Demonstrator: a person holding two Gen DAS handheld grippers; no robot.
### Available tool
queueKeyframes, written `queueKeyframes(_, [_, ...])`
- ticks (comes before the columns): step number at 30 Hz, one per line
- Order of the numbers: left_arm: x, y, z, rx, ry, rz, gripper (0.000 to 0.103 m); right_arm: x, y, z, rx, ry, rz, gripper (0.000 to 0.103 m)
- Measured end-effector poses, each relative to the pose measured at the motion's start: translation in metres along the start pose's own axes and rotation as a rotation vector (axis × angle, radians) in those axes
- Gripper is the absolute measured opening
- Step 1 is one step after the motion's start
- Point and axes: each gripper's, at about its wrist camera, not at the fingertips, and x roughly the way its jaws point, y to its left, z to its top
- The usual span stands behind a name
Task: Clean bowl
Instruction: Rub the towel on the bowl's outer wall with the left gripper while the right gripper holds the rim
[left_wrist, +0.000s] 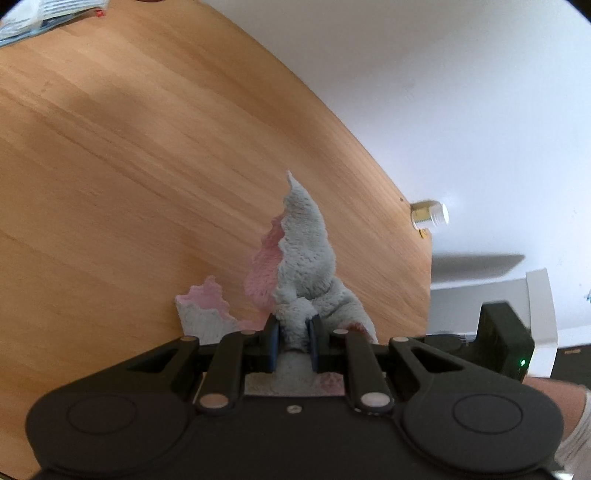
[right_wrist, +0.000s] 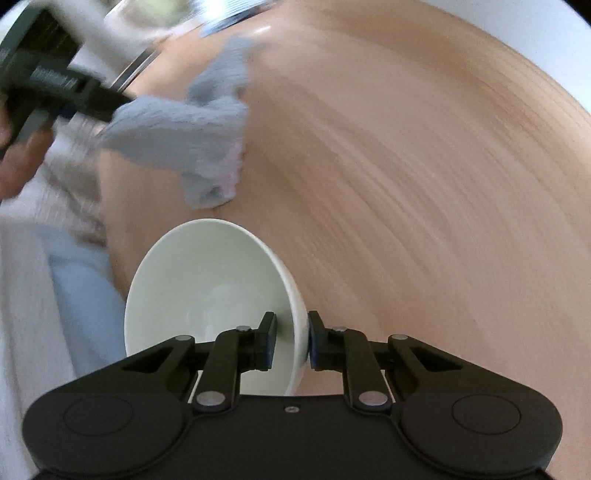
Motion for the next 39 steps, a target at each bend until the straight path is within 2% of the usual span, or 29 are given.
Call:
queueKeyframes(4, [0.009,-0.009,0.0,0.019,0.035,-0.023,0.014,-0.004,0.003,-0.029,0.215,-0.11,-0.041,0.019])
queueKeyframes(8, [0.02,-0.02,-0.001,0.054,0.073,-0.035,0.014,-0.004,0.013,-0.06,0.365,-0.208,-0.077,0.019])
queueKeyframes(13, [0.042,-0.035,-0.003,0.096,0.128,-0.031,0.014,0.029,0.044,-0.076,0.458,-0.267,-0.078,0.019])
queueKeyframes(18, [0.05,-0.051,-0.005,0.146,0.139,-0.031,0.014,0.027,0.042,-0.079,0.516,-0.3,-0.061,0.019])
queueKeyframes(23, [0.053,-0.067,-0.005,0.202,0.15,-0.032,0.014,0.024,0.052,-0.083,0.505,-0.341,-0.072,0.018])
queueKeyframes(26, [0.056,-0.076,-0.006,0.241,0.16,-0.036,0.014,0.024,0.062,-0.081,0.478,-0.368,-0.114,0.018])
queueKeyframes(29, [0.061,-0.086,-0.007,0.281,0.173,-0.036,0.014,0.017,0.088,-0.08,0.354,-0.413,-0.222,0.014])
queueKeyframes(34, [0.07,-0.097,-0.012,0.338,0.224,-0.039,0.014,0.013,0.126,-0.072,0.159,-0.438,-0.366,0.013])
queueKeyframes(39, [0.074,-0.102,-0.021,0.385,0.279,-0.053,0.014,0.005,0.144,-0.069,0.077,-0.454,-0.466,0.013])
